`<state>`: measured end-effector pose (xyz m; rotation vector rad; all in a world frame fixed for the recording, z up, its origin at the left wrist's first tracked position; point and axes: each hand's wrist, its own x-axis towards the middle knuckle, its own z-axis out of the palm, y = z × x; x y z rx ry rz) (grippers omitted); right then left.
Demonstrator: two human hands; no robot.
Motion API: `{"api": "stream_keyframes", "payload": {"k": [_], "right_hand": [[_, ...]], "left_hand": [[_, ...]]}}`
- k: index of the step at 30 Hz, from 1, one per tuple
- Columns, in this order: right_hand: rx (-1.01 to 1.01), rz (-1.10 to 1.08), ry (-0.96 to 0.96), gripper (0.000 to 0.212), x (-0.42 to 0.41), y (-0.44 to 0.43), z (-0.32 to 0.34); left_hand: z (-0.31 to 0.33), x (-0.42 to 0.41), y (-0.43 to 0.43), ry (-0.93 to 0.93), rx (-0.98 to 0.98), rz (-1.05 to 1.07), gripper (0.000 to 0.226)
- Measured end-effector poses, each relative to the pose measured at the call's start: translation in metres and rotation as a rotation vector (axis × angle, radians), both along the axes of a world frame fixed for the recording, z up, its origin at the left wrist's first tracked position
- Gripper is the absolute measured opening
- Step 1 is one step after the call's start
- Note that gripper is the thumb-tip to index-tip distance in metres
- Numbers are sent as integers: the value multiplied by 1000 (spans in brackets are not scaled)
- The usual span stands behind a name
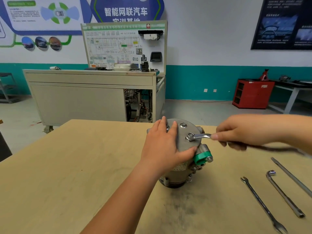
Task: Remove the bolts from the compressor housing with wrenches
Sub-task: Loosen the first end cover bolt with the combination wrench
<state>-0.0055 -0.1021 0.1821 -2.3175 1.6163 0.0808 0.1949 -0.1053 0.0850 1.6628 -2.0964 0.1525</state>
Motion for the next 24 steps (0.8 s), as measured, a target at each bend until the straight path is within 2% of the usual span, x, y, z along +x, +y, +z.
{"api": "stream_keyframes", "payload": {"k": [3,5,8,11,14,17,21,24], "right_hand": [[-364,30,186,60,-7,-22,-1],[-527,89,257,70,-12,-34,-10],[-616,154,245,65,-17,-42,-19],[-688,201,269,74,-18,-44,-15],[-743,150,141,73,-22,-46,-4],[-616,-51,-143,63,-28,-42,15],[-451,-99,-197,25,-25,-26,14],[-177,-153,-467,17,-9,-6,-1]], "left_hand": [[-1,0,-2,-8,-17,-12,94],[-1,0,-2,-11,-23,-11,93],[0,0,-2,-9,-16,-14,93],[0,2,-2,-6,-14,-27,92],[0,3,-2,-3,-20,-41,92],[0,3,-2,-2,-20,-43,92],[0,4,-3,-9,-12,-35,96],[-1,3,-4,-17,-17,-35,93]]}}
